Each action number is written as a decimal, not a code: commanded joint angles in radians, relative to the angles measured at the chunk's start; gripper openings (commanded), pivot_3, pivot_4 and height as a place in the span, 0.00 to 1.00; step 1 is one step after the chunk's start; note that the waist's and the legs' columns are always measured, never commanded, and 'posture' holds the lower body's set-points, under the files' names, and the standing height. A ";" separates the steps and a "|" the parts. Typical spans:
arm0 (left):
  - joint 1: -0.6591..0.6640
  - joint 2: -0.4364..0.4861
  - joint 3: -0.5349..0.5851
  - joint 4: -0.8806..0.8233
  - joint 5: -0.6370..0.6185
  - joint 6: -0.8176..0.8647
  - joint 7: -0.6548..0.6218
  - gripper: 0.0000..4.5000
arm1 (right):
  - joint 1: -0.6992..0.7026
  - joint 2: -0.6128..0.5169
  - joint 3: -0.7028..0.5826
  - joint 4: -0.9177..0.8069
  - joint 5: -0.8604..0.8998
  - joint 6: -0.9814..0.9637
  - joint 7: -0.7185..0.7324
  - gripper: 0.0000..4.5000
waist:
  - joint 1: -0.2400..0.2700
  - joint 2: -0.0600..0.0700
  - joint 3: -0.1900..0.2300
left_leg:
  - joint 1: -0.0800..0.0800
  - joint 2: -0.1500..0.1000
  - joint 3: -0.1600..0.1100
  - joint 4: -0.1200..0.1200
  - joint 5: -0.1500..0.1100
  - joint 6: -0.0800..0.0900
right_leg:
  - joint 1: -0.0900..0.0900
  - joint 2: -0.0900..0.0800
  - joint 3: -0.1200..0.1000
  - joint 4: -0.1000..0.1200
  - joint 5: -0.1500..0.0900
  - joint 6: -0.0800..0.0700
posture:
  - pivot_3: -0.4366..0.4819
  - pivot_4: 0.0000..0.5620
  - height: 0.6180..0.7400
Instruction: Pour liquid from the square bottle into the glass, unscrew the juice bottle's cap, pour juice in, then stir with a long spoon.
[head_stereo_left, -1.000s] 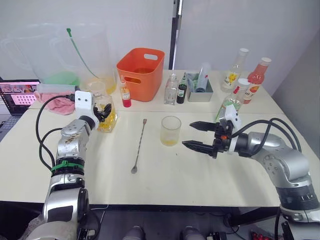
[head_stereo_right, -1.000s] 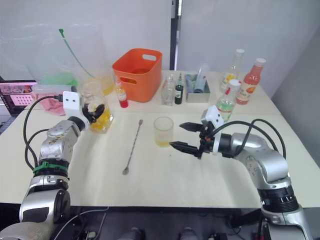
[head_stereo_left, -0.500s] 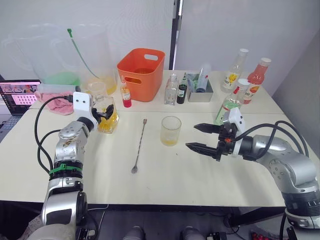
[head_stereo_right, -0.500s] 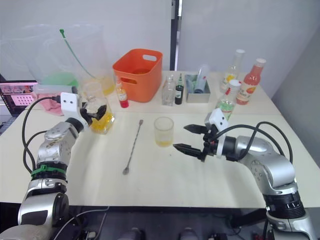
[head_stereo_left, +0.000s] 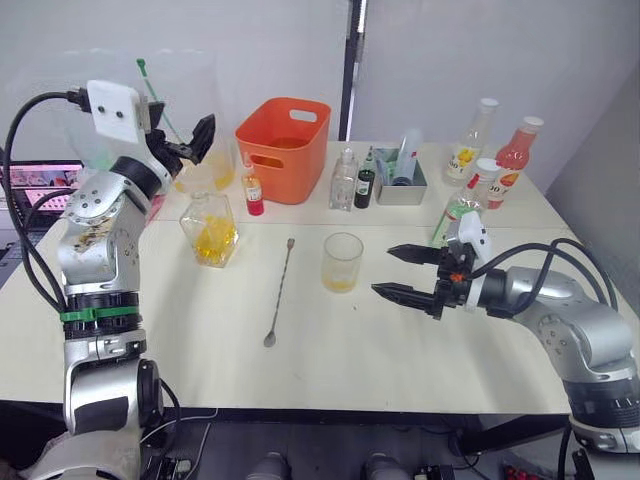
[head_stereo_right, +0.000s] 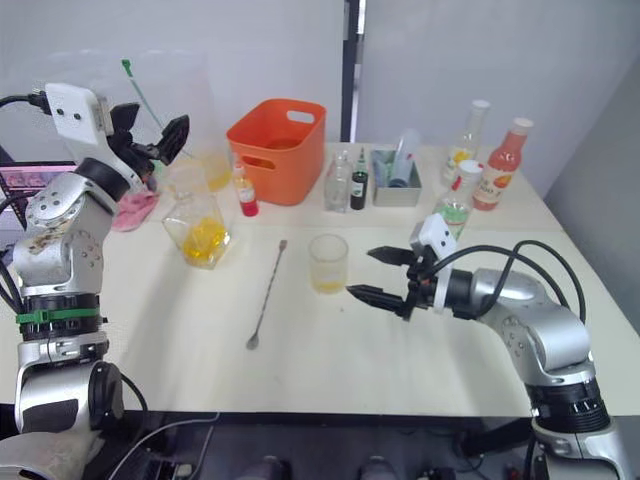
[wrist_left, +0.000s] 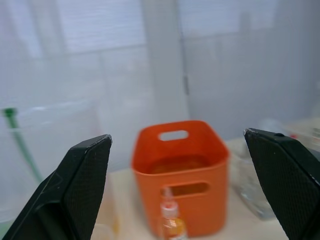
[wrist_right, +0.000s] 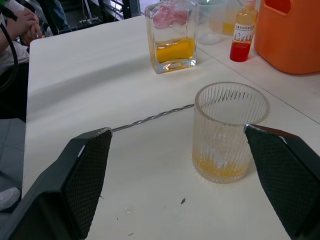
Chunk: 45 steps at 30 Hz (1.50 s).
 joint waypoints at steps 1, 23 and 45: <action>0.066 0.077 -0.013 -0.152 -0.081 0.107 -0.114 1.00 | -0.019 -0.028 -0.033 0.011 -0.008 -0.036 0.029 1.00 | -0.004 0.000 0.000 | 0.000 0.000 0.000 0.000 0.000 0.000 | 0.000 0.000 0.000 0.000 0.000 0.000 | 0.48 0.27 1.00; 0.814 0.175 0.155 -0.106 0.036 -0.271 -0.285 1.00 | 0.356 0.068 -0.199 0.128 -0.192 -0.442 -0.088 1.00 | 0.030 0.001 0.000 | 0.014 0.004 0.012 -0.015 0.001 -0.001 | 0.003 0.002 0.012 -0.006 0.001 -0.002 | 0.48 0.27 1.00; 0.774 0.192 0.221 0.082 -0.110 -0.281 -0.477 1.00 | 0.589 0.057 -0.432 0.284 -0.174 -0.591 -0.104 1.00 | 0.030 0.001 -0.001 | 0.028 0.014 0.021 -0.020 -0.001 0.001 | 0.016 0.008 0.017 -0.015 0.001 -0.002 | 0.48 0.27 1.00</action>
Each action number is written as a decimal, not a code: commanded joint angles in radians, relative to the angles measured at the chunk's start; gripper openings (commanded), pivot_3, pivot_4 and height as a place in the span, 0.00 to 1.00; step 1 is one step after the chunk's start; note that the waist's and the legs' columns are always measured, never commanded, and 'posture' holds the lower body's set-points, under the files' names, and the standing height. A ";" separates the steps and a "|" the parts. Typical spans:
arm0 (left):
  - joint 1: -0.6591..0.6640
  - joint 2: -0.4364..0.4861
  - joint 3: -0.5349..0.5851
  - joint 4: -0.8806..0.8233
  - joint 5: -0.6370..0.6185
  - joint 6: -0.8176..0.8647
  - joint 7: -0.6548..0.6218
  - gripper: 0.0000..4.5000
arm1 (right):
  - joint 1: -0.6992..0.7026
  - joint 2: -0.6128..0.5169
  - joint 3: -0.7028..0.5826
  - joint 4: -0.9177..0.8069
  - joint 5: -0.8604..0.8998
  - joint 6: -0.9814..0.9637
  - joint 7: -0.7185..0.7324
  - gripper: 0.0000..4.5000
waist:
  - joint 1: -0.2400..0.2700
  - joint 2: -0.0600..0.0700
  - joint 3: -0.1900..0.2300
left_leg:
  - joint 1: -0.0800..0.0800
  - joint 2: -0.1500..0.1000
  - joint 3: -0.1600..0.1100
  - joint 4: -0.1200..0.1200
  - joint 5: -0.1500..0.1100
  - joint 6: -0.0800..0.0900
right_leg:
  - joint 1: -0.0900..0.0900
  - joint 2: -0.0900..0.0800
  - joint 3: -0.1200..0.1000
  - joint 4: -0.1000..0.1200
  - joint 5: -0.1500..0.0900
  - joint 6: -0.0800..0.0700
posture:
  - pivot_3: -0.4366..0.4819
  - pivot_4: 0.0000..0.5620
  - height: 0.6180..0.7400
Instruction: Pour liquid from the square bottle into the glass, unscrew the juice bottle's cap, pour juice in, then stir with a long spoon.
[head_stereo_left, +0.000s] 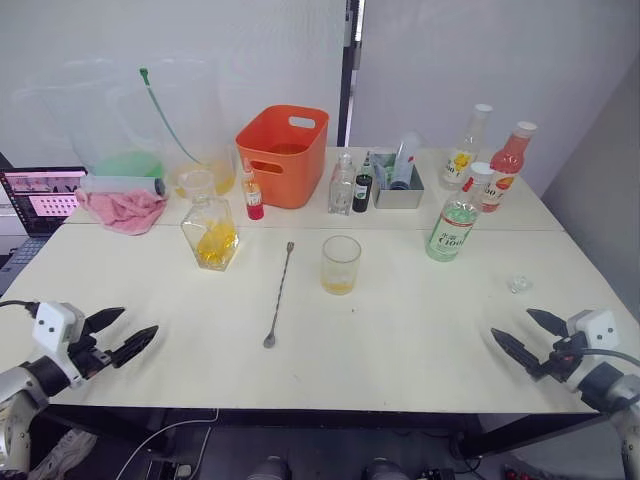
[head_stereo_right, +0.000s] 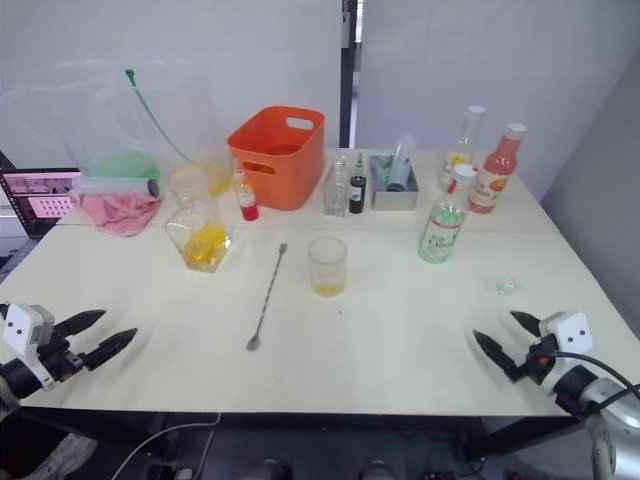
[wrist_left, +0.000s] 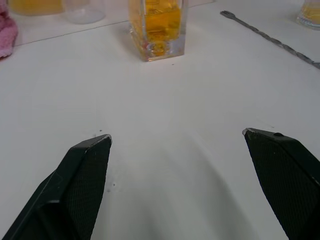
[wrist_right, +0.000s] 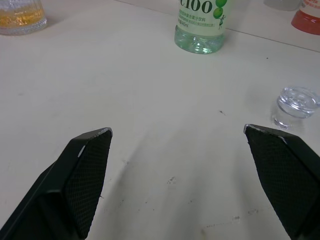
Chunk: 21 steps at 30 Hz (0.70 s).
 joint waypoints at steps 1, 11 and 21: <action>-0.045 0.014 -0.021 -0.089 -0.034 0.050 0.006 1.00 | 0.024 0.008 -0.037 -0.068 0.033 0.013 -0.027 1.00 | 0.000 0.000 0.000 | 0.000 0.000 0.000 0.000 0.000 0.000 | 0.000 0.000 0.000 0.000 0.000 0.000 | 0.48 0.27 1.00; -0.260 -0.007 -0.138 -0.421 -0.263 0.396 0.079 1.00 | 0.033 0.096 -0.018 -0.300 0.104 0.155 -0.186 1.00 | -0.010 0.002 -0.001 | 0.000 0.003 0.002 0.000 -0.001 0.001 | 0.000 0.003 0.004 -0.001 0.001 0.000 | 0.48 0.27 1.00; -0.284 -0.050 -0.149 -0.562 -0.347 0.496 0.188 1.00 | -0.360 -0.005 0.056 -0.159 0.072 0.312 -0.277 1.00 | -0.026 0.002 -0.001 | 0.001 0.009 0.006 0.000 -0.002 0.001 | 0.000 0.012 0.006 -0.004 0.004 -0.005 | 0.48 0.27 1.00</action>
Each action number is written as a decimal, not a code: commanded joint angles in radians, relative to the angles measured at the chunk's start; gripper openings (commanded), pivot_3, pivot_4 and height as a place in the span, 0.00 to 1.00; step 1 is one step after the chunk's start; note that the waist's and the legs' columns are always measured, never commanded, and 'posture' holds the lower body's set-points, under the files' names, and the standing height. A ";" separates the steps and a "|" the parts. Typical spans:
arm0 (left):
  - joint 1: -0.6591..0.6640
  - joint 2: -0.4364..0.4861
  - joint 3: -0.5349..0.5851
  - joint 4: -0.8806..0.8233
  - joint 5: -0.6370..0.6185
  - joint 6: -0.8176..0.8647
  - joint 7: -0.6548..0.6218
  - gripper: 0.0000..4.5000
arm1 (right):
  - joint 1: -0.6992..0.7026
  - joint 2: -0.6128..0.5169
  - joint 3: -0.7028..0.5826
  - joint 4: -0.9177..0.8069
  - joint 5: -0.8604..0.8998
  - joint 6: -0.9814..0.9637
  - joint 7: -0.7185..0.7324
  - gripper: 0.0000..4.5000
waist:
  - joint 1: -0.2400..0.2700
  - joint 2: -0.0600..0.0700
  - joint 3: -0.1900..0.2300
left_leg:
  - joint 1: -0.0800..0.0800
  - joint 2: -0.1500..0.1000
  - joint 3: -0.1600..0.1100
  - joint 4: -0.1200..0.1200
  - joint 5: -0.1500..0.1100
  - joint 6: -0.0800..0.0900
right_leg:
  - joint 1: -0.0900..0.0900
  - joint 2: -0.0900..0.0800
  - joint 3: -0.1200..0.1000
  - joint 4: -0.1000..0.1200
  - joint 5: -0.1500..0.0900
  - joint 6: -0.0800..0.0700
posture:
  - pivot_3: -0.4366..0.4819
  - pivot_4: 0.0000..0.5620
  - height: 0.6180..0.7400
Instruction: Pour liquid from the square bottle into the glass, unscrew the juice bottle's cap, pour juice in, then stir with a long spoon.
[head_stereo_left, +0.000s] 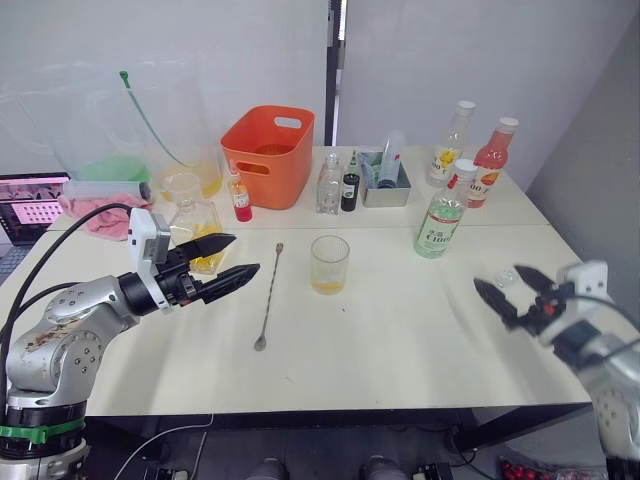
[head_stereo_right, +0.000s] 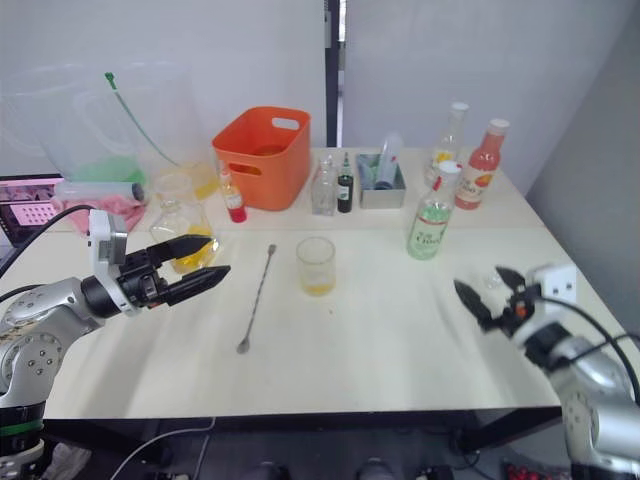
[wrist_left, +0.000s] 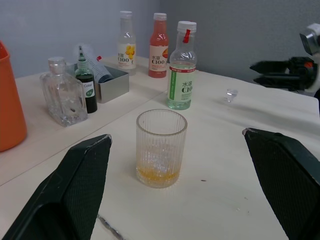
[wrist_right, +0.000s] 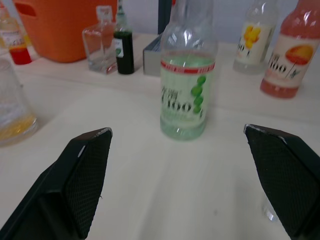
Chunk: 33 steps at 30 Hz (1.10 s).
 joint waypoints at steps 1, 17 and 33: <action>0.033 -0.003 0.038 -0.054 -0.031 0.010 0.024 1.00 | -0.120 -0.032 0.020 0.089 -0.019 0.014 0.002 1.00 | 0.002 0.000 0.000 | 0.000 0.000 0.000 0.000 0.000 0.000 | 0.000 0.000 0.000 0.000 0.000 0.000 | 0.48 0.27 1.00; 0.246 -0.041 0.076 -0.155 0.001 -0.055 0.060 1.00 | -0.811 -0.008 0.213 0.943 -0.244 -0.223 0.146 1.00 | 0.004 0.001 0.001 | -0.004 0.000 0.000 -0.001 -0.001 0.001 | -0.002 0.001 0.000 -0.003 0.000 0.000 | 0.48 0.27 1.00; 0.367 -0.069 0.076 -0.186 0.013 -0.090 0.106 1.00 | -0.973 0.022 0.192 1.241 -0.298 -0.370 0.171 0.37 | -0.003 0.002 0.001 | -0.003 0.000 0.001 -0.004 -0.001 0.001 | -0.003 0.000 0.001 -0.003 0.001 -0.001 | 0.48 0.27 1.00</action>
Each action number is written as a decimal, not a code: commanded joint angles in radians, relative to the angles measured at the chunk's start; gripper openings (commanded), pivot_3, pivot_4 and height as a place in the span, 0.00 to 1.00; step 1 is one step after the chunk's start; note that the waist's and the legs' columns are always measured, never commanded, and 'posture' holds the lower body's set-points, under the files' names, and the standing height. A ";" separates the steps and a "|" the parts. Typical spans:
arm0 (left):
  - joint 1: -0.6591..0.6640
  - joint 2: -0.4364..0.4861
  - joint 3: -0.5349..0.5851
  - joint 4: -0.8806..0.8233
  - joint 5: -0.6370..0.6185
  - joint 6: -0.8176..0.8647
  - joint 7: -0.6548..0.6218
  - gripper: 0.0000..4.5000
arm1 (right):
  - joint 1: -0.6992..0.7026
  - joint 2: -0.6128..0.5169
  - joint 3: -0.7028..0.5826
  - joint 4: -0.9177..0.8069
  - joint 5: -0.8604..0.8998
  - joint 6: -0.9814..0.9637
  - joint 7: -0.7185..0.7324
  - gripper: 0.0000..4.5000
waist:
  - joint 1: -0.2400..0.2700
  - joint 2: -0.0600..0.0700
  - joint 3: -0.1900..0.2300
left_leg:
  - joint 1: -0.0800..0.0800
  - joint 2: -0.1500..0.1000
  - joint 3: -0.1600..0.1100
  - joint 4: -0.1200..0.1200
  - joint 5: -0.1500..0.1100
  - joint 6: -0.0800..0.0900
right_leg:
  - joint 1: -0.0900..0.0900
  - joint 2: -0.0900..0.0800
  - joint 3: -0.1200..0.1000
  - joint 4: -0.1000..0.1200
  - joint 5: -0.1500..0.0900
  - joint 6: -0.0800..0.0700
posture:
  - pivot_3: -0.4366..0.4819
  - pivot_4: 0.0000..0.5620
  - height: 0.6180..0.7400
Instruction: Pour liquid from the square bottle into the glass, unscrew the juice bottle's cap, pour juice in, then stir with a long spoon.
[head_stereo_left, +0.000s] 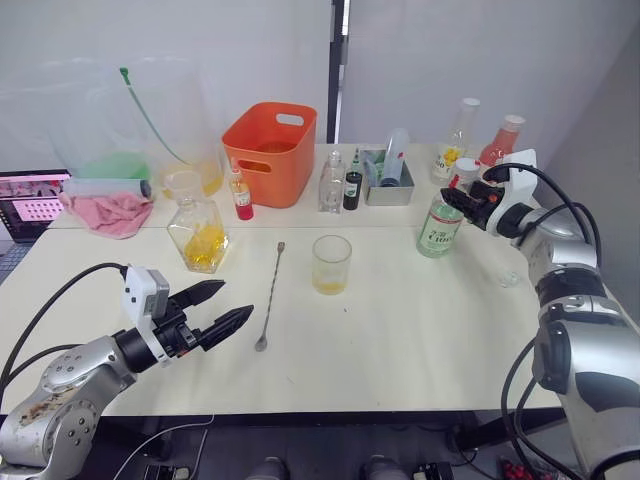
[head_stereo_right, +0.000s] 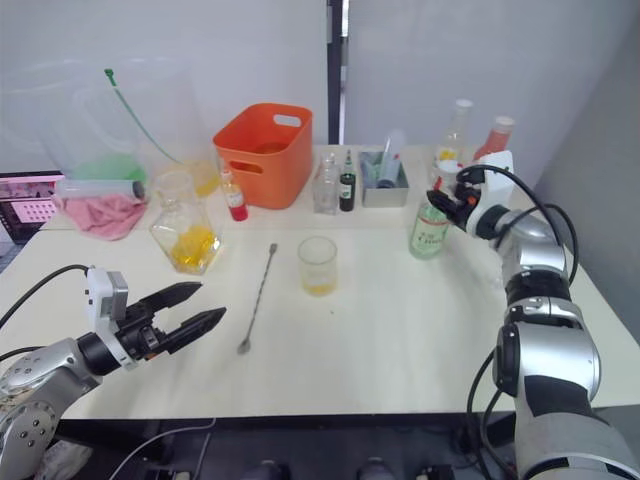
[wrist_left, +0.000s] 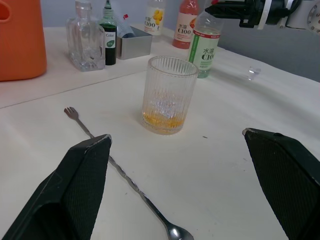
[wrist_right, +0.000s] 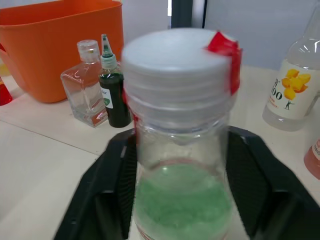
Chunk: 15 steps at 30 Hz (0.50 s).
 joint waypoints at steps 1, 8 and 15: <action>0.010 -0.004 0.015 -0.013 0.008 -0.026 -0.001 1.00 | -0.035 -0.002 -0.035 0.007 0.010 -0.049 0.002 0.31 | 0.000 0.000 0.000 | 0.000 0.000 0.000 0.000 0.000 0.000 | 0.000 0.000 0.000 0.000 0.000 0.000 | 0.48 0.27 1.00; 0.025 0.003 0.017 0.041 0.049 -0.049 -0.032 1.00 | -0.031 -0.013 -0.059 -0.054 0.045 -0.025 0.113 0.28 | -0.002 0.001 0.001 | 0.000 0.000 0.000 -0.001 0.000 0.000 | -0.001 0.000 0.000 0.000 0.000 0.000 | 0.48 0.27 1.00; -0.010 0.016 0.009 0.097 0.050 -0.070 -0.094 1.00 | 0.180 -0.050 -0.003 -0.607 0.184 0.252 0.403 0.28 | 0.008 0.004 0.002 | -0.004 0.000 0.000 -0.002 0.000 0.000 | -0.007 0.000 0.000 0.002 0.000 -0.001 | 0.48 0.27 1.00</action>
